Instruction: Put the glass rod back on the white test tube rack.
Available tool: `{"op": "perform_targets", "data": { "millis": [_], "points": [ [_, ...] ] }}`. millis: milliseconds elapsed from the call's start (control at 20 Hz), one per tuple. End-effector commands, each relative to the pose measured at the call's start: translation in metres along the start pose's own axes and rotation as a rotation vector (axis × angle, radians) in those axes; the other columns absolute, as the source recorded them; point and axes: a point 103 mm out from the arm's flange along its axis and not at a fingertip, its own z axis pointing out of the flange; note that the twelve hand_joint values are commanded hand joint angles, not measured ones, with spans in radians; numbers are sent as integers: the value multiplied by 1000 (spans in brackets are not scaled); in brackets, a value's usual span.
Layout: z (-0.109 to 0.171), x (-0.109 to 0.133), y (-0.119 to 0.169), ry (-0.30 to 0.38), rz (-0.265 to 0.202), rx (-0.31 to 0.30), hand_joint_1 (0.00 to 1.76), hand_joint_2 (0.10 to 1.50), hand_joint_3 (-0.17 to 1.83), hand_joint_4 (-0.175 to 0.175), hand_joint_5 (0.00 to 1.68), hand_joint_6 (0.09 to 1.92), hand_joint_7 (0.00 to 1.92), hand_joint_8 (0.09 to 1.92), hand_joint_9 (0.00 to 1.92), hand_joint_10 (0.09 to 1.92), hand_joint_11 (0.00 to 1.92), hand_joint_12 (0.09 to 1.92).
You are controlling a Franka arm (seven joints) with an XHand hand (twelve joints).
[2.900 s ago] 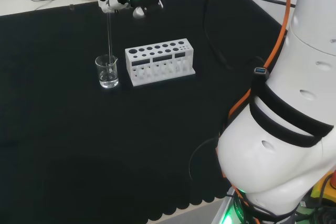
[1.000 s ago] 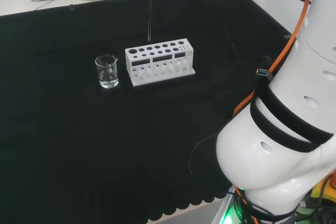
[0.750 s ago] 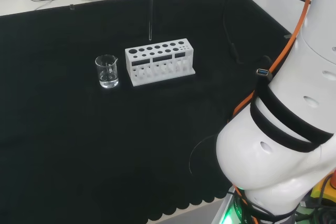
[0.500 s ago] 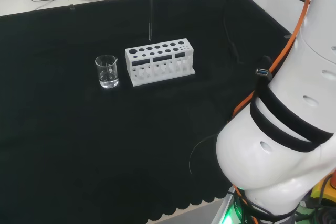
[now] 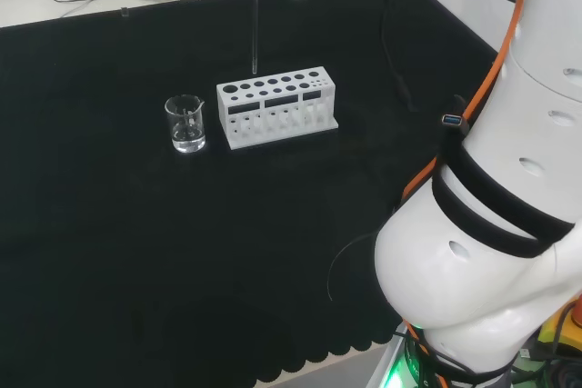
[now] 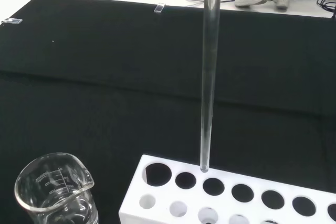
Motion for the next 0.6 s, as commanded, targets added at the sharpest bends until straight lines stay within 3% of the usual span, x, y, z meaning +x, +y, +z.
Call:
{"op": "perform_targets", "data": {
  "millis": [50,600],
  "points": [
    [7,-10,9,19,3,16,1313,1094,-175,-175,1297,190,1242,882,1614,819,1602,744],
    [14,-27,7,14,23,10,1313,1094,-175,-175,1298,188,1243,882,1614,819,1602,744]
  ]
}}
